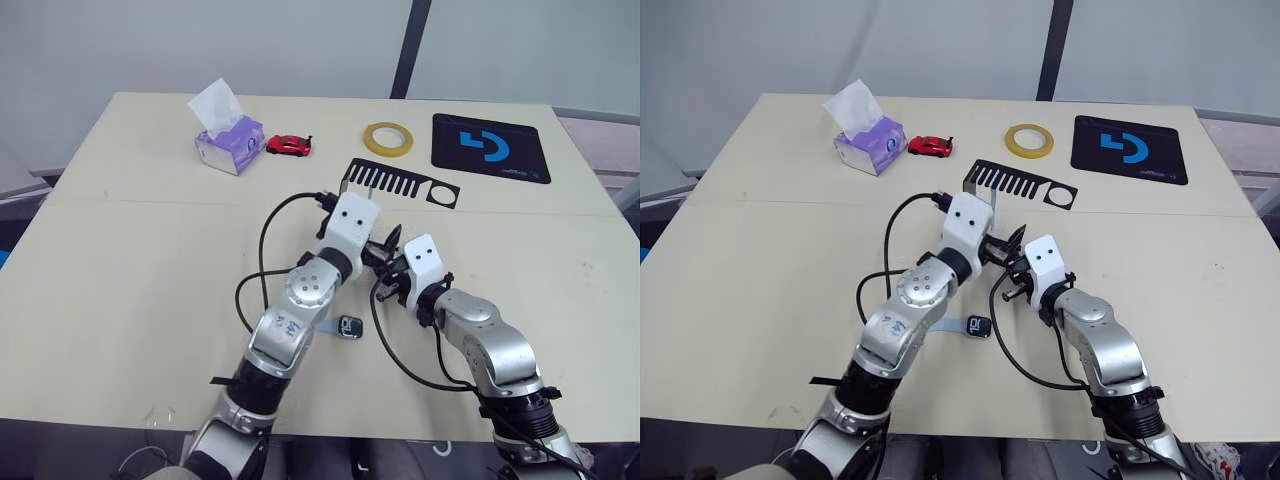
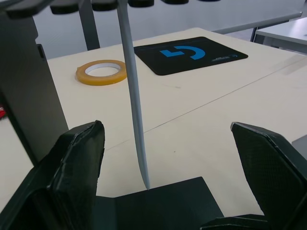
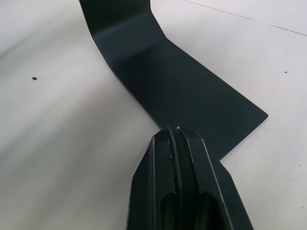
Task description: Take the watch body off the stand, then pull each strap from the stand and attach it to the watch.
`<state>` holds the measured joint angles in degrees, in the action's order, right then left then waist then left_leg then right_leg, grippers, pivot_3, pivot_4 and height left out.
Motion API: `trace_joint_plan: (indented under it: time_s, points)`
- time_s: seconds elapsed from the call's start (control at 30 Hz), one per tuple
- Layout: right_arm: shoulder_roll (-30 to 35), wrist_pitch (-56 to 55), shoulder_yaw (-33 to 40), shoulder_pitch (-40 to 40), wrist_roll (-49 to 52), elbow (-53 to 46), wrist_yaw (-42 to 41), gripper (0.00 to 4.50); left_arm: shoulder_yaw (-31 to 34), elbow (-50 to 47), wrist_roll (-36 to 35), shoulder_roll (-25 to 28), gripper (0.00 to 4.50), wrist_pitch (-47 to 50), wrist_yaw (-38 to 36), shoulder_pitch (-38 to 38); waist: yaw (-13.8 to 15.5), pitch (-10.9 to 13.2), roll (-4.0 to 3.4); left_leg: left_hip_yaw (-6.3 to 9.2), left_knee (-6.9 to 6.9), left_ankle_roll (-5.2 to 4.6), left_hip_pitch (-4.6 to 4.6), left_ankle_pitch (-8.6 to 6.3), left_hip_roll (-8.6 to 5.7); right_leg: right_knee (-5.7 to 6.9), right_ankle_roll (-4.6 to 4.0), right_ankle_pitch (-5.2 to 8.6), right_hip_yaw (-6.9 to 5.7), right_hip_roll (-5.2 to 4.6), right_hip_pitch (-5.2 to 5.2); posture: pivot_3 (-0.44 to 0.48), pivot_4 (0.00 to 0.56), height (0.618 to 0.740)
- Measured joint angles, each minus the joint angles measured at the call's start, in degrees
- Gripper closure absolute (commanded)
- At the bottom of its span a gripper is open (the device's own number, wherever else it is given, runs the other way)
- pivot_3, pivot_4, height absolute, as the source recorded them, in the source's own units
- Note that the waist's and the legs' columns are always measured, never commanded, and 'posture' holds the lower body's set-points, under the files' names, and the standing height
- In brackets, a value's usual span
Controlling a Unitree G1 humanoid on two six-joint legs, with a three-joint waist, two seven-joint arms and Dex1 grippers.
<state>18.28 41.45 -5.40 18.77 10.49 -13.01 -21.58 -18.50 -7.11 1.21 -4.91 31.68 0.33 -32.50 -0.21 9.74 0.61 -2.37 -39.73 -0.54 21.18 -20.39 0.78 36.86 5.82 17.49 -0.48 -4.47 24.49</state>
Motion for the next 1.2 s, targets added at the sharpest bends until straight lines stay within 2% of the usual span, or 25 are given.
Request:
trace_joint_plan:
  time_s: [0.3,0.37,0.4,0.5,0.53,0.57,0.63,0.67,0.7,1.2]
  points:
    - [-0.6,-0.4,0.0,0.2,-0.3,0.5,0.2,4.47,1.4,6.0,1.5,-1.9,0.0,-5.5,0.5,-2.9,-0.1,0.0,0.0,-0.09,0.0,0.0,-0.04,0.0,0.04,0.0,0.0,0.0,-0.1,-0.01,0.0,0.0,0.15,0.738]
    - [-0.8,-0.4,0.0,0.1,-0.3,0.5,0.3,4.5,1.6,6.2,1.6,-1.9,0.54,-6.1,0.5,-2.9,-0.1,0.0,0.0,-0.1,0.0,0.0,-0.05,0.0,0.04,0.0,0.0,0.0,-0.1,-0.02,0.0,0.0,0.15,0.738]
    - [-0.9,-0.4,0.0,0.1,-0.3,0.5,0.4,4.5,1.6,6.3,1.6,-2.0,0.65,-6.3,0.6,-3.0,-0.1,0.0,0.0,-0.11,0.0,0.0,-0.05,0.0,0.04,0.0,0.0,0.0,-0.1,-0.02,0.0,0.0,0.15,0.738]
    - [-0.9,-0.4,0.2,0.0,-0.3,0.5,0.5,4.5,1.8,7.2,2.0,-2.1,1.89,-6.8,0.8,-3.1,0.0,0.0,0.01,-0.11,0.0,0.0,-0.06,0.0,0.04,0.0,0.0,0.0,-0.11,-0.01,0.0,0.0,0.15,0.738]
    - [-0.9,-0.4,0.3,0.0,-0.3,0.5,0.5,4.5,1.8,7.2,2.1,-2.1,2.5,-6.8,0.8,-3.1,0.0,0.0,0.01,-0.11,0.0,0.0,-0.05,0.0,0.04,0.0,0.0,0.0,-0.11,-0.02,0.0,0.0,0.15,0.738]
    - [-0.9,-0.4,0.3,0.0,-0.3,0.5,0.5,4.5,1.8,7.2,2.1,-2.1,2.87,-6.8,0.8,-3.1,0.0,0.0,0.01,-0.11,0.0,0.0,-0.06,0.0,0.04,0.0,0.0,0.0,-0.11,-0.02,0.0,0.0,0.15,0.738]
    - [-0.9,-0.4,0.3,0.1,-0.3,0.6,0.5,4.5,1.8,7.3,2.2,-2.1,3.91,-6.8,0.8,-3.1,0.0,0.0,0.01,-0.11,0.0,0.0,-0.06,0.0,0.03,0.0,0.0,0.0,-0.11,-0.02,0.0,0.0,0.15,0.738]
    - [-0.9,-0.4,0.4,0.1,-0.3,0.7,0.5,4.5,1.8,7.3,2.3,-2.1,4.28,-6.9,0.8,-3.1,0.0,0.0,0.01,-0.11,0.0,0.0,-0.06,0.0,0.04,0.0,0.0,0.0,-0.1,-0.02,0.0,0.0,0.15,0.738]
    - [-0.9,-0.4,0.4,0.1,-0.2,0.7,0.5,4.5,1.9,7.4,2.3,-2.1,4.42,-6.9,0.9,-3.1,0.0,0.0,0.01,-0.11,0.0,0.0,-0.06,0.0,0.03,0.0,0.0,0.0,-0.1,-0.02,0.0,0.0,0.15,0.738]
    - [-1.7,-0.6,0.7,1.1,-0.2,2.0,0.5,4.5,1.9,7.8,4.3,-1.3,4.42,-11.6,-0.2,-2.6,-0.1,0.0,0.01,-0.14,0.0,0.01,-0.07,0.0,0.04,0.0,0.0,0.0,-0.12,-0.04,0.0,0.0,0.15,0.738]
